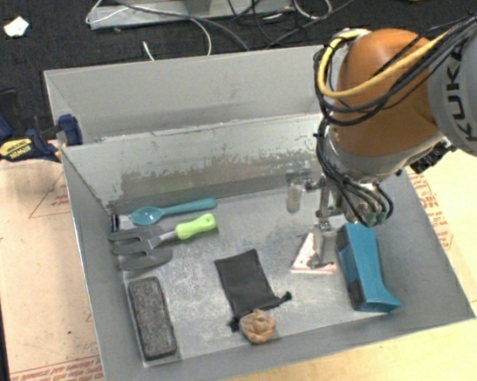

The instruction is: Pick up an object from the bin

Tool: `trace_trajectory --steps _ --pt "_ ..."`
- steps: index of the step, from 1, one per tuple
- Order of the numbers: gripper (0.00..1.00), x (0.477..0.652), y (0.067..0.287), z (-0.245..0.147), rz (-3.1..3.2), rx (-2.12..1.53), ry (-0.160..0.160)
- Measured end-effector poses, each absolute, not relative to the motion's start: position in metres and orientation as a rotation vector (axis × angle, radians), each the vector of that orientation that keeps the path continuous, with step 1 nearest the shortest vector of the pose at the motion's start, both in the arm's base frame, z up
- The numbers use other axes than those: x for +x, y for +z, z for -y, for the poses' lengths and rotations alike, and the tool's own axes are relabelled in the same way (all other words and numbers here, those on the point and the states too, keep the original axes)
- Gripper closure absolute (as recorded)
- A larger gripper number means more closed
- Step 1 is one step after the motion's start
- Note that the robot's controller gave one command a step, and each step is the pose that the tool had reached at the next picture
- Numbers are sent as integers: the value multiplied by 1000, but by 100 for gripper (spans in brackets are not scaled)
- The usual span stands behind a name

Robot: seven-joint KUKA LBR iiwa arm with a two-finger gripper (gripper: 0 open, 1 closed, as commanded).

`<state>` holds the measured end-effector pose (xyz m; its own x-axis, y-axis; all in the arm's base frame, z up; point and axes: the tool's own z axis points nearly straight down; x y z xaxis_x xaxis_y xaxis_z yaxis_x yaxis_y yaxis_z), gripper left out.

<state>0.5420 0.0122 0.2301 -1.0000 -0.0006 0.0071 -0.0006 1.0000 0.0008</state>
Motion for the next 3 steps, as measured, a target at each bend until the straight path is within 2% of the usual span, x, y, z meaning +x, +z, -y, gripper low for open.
trace_trajectory --steps 1,2,3 --pt "0 543 235 -12 3143 0 -2" --pt "0 538 167 -50 3141 157 -2" --pt "0 531 159 -96 3087 621 0"
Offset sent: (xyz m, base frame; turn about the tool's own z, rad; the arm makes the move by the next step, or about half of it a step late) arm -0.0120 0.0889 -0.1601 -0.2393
